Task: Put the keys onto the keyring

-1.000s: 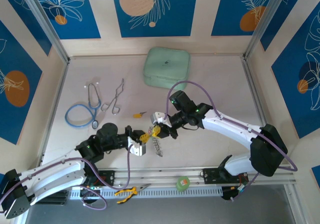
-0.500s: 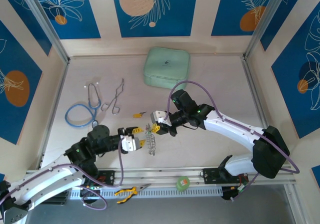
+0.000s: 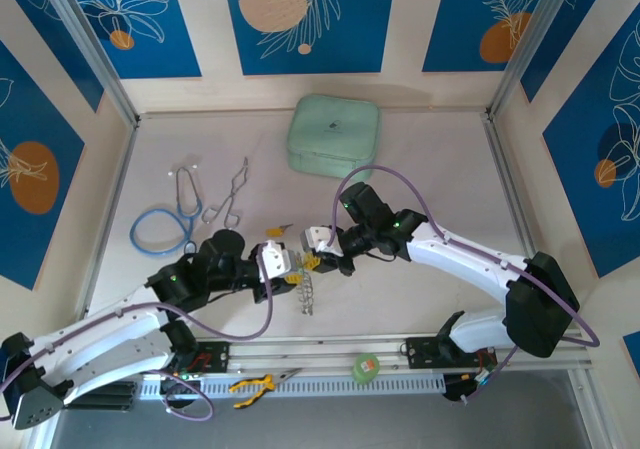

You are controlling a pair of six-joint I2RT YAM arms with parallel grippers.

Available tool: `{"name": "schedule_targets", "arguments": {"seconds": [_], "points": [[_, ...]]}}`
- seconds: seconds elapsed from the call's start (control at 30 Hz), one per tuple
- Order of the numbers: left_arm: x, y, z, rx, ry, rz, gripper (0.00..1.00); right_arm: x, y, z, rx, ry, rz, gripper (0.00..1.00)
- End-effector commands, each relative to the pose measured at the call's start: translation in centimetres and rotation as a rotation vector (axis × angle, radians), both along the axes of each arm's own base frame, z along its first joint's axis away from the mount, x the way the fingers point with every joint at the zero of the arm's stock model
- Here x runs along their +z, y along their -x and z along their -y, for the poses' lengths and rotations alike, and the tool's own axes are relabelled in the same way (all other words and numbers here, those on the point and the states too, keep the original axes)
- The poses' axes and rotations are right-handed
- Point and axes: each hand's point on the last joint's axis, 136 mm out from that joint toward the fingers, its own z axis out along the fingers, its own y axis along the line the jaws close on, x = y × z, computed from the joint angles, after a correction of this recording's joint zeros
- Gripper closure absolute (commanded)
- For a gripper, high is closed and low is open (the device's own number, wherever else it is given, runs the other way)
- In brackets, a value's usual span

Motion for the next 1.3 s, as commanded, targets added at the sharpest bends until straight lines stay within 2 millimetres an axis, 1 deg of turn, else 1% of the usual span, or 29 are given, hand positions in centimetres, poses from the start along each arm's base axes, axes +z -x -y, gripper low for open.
{"name": "schedule_targets", "arguments": {"seconds": [0.0, 0.13, 0.2, 0.3, 0.47, 0.6, 0.73, 0.9, 1.2, 1.27], "points": [[1.3, -0.2, 0.4, 0.007, 0.024, -0.021, 0.76, 1.7, 0.4, -0.4, 0.026, -0.045, 0.028, 1.00], [1.4, -0.8, 0.3, 0.039, 0.023, -0.010, 0.77, 1.7, 0.5, -0.4, 0.027, -0.046, 0.030, 1.00], [1.5, -0.9, 0.1, 0.052, 0.026, -0.005, 0.70, 1.6, 0.4, -0.3, 0.024, -0.045, 0.033, 1.00], [1.8, -1.2, -0.3, 0.076, 0.040, 0.014, 0.64, 1.4, 0.5, -0.2, 0.022, -0.037, 0.031, 1.00], [1.7, -1.9, -1.0, 0.126, 0.047, 0.043, 0.64, 1.0, 0.7, 0.0, 0.022, -0.029, 0.028, 1.00], [1.2, -1.6, -0.6, 0.099, 0.040, 0.022, 0.68, 1.3, 0.8, -0.1, 0.020, -0.038, 0.035, 1.00], [0.7, -1.4, -0.1, 0.074, 0.041, 0.004, 0.70, 1.4, 0.8, -0.2, 0.022, -0.040, 0.036, 1.00], [0.6, -1.5, 0.1, 0.073, 0.054, -0.007, 0.73, 1.4, 1.0, -0.2, 0.023, -0.041, 0.032, 1.00], [0.4, -1.4, 0.4, 0.056, 0.051, -0.023, 0.85, 1.6, 0.9, -0.6, 0.023, -0.053, 0.035, 1.00], [0.3, -1.4, 0.4, 0.051, 0.046, -0.028, 0.87, 1.6, 0.9, -0.6, 0.022, -0.055, 0.037, 1.00]]}}
